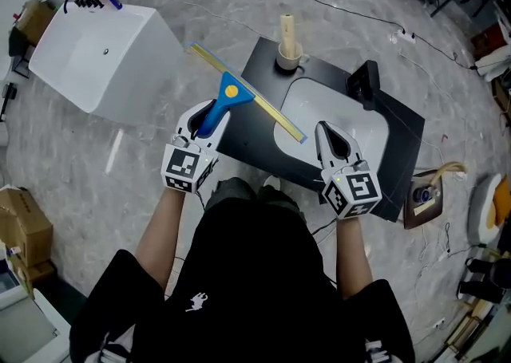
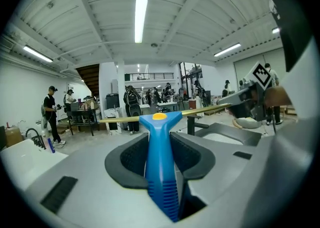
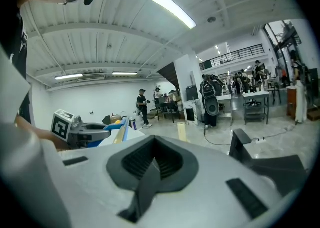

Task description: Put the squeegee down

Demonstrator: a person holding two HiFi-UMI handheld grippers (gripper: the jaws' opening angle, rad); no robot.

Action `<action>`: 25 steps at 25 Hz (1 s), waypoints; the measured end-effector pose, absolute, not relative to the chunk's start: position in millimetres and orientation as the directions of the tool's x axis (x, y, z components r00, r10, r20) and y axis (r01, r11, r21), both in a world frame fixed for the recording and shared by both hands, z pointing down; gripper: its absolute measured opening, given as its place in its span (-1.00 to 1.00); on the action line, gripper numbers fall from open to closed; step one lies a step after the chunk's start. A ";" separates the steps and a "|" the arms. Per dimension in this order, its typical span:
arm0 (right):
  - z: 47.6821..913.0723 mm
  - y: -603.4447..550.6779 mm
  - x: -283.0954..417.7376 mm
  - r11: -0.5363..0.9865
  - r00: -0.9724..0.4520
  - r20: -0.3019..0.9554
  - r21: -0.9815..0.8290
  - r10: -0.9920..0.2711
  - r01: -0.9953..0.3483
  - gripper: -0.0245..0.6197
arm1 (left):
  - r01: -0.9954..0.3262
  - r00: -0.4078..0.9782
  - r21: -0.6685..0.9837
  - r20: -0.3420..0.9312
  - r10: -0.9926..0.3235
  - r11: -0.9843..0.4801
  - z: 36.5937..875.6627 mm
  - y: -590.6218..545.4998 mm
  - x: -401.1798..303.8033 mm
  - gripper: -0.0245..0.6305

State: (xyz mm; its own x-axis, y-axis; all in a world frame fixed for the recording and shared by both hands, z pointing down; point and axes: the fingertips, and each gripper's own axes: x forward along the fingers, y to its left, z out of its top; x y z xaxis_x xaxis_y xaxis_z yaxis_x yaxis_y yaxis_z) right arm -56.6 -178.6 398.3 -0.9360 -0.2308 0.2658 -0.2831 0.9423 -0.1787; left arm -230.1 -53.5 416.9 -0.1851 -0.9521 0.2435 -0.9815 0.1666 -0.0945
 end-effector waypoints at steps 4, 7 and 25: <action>409.3 -190.6 -52.1 0.924 -0.922 0.286 -0.204 -0.260 -0.323 -0.92 | -0.990 -0.104 -0.122 0.334 -0.937 0.066 442.8 -69.9 -228.8 -0.51; 420.6 -197.2 -49.4 0.906 -0.903 0.313 -0.207 -0.296 -0.369 -0.92 | -0.989 -0.024 -0.146 0.395 -0.918 -0.037 463.2 -81.1 -230.4 -0.51; 468.8 -176.9 -64.9 0.724 -0.726 0.438 -0.212 -0.530 -0.657 -0.92 | -0.771 0.446 -0.138 0.579 -0.683 -0.622 547.3 -142.4 -247.9 -0.51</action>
